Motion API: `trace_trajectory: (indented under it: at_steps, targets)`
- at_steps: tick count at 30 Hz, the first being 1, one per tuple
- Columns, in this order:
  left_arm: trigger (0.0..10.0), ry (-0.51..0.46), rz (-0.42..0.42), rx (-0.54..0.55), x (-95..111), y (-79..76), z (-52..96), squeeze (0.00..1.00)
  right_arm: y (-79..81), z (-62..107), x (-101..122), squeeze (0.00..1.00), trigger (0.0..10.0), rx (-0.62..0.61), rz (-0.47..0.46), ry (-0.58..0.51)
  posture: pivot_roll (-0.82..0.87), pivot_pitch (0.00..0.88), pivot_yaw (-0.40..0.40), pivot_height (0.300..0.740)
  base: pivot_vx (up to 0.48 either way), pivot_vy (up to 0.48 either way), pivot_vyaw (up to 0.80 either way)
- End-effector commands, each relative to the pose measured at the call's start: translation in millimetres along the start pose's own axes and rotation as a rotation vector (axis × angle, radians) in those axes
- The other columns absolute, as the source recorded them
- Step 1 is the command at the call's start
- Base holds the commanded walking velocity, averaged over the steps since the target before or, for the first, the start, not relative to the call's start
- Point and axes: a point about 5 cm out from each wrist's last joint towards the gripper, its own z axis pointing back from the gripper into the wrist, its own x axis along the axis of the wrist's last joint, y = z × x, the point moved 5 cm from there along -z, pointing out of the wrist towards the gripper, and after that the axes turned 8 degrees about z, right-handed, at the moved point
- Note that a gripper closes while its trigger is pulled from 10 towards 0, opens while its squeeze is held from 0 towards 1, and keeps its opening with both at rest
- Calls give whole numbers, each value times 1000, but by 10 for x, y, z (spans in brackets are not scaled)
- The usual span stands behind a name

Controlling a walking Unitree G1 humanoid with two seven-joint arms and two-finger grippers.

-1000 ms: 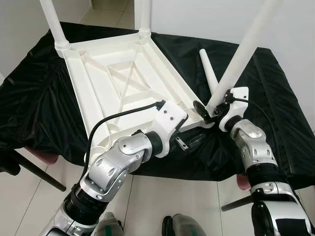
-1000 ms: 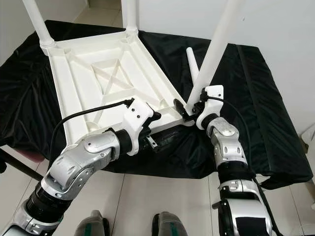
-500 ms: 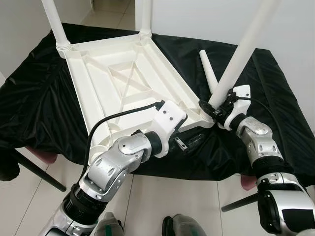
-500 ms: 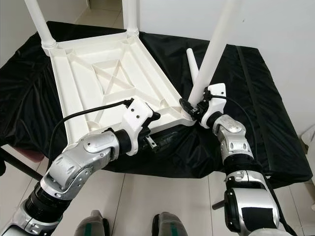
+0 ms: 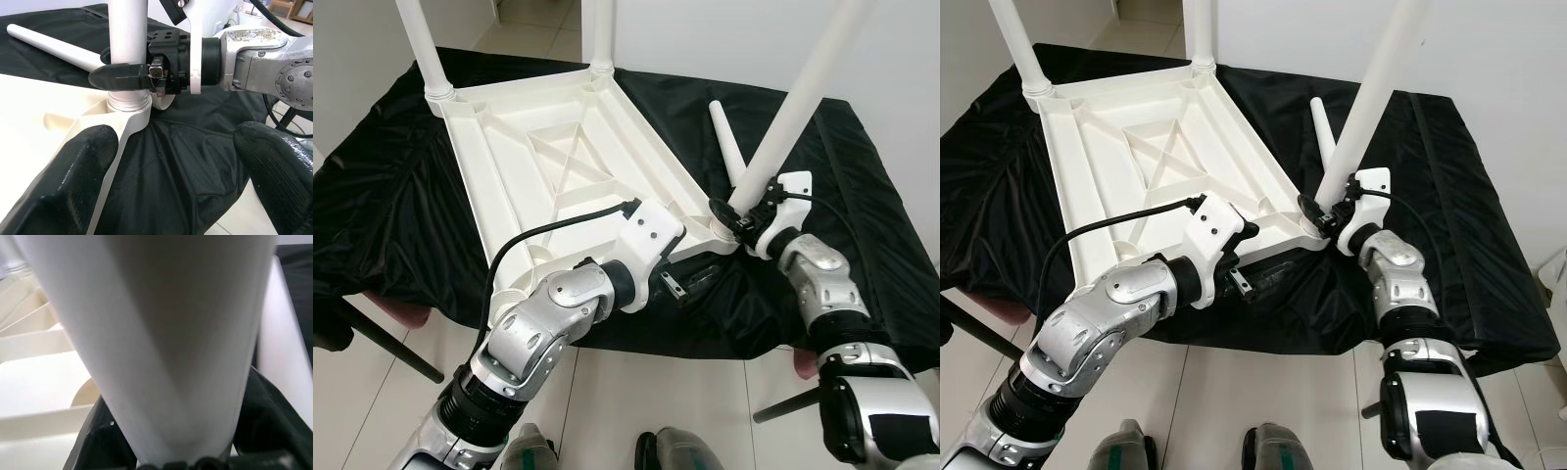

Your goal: Building children table

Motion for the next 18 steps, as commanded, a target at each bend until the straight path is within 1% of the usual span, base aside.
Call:
trace_trajectory:
  at_steps: [1,2,3,4,5,6,7,8,9,10,11,12,14,15,18]
  targets:
    - [10000,16,-6,-29,-13,-24,-5,0,18,45,-200,0,10000,-24,-24,79,-55,35,-25,740,0,0,0]
    - [10000,17,-5,-31,-15,-29,-6,0,20,30,-204,0,10000,-82,-48,94,-55,38,-26,740,0,0,0]
    - [10000,17,-5,-31,-15,-29,-6,0,20,30,-204,0,10000,-82,-48,94,-55,38,-26,740,0,0,0]
    - [10000,18,-4,-31,-17,-34,-8,0,29,14,-187,0,10000,-186,-84,106,-58,39,-28,740,0,0,0]
    - [10000,18,-4,-31,-17,-34,-8,0,29,14,-187,0,10000,-186,-84,106,-58,39,-28,740,0,0,0]
    - [10000,18,-3,-31,-18,-37,-10,0,51,10,-166,0,10000,-278,-128,113,-58,38,-29,740,0,0,0]
    - [10000,17,-2,-32,-19,-39,-12,0,64,17,-155,0,10000,-336,-155,119,-59,38,-30,740,0,0,0]
    - [10000,17,-2,-32,-19,-39,-12,0,64,17,-155,0,10000,-336,-155,119,-59,38,-30,740,0,0,0]
    - [10000,16,-2,-32,-18,-42,-16,0,99,21,-128,0,10000,-397,-175,121,-60,37,-31,740,0,0,0]
    - [10000,16,-2,-32,-18,-42,-16,0,99,21,-128,0,10000,-397,-175,121,-60,37,-31,740,0,0,0]
    - [10000,16,-2,-33,-19,-46,-18,0,122,31,-95,0,10000,-463,-189,117,-62,37,-30,740,0,0,0]
    - [10000,16,-2,-33,-19,-46,-18,0,122,31,-95,0,10000,-463,-189,117,-62,37,-30,740,0,0,0]
    - [10000,14,1,-36,-22,-54,-23,0,155,48,-42,0,10000,-574,-210,111,-62,37,-31,740,0,0,0]
    - [10000,14,2,-38,-22,-59,-26,0,166,46,-24,0,10000,-608,-218,110,-60,39,-34,740,0,0,0]
    - [10000,14,3,-39,-22,-64,-30,0,193,32,17,0,10000,-642,-221,107,-57,39,-38,740,0,0,0]
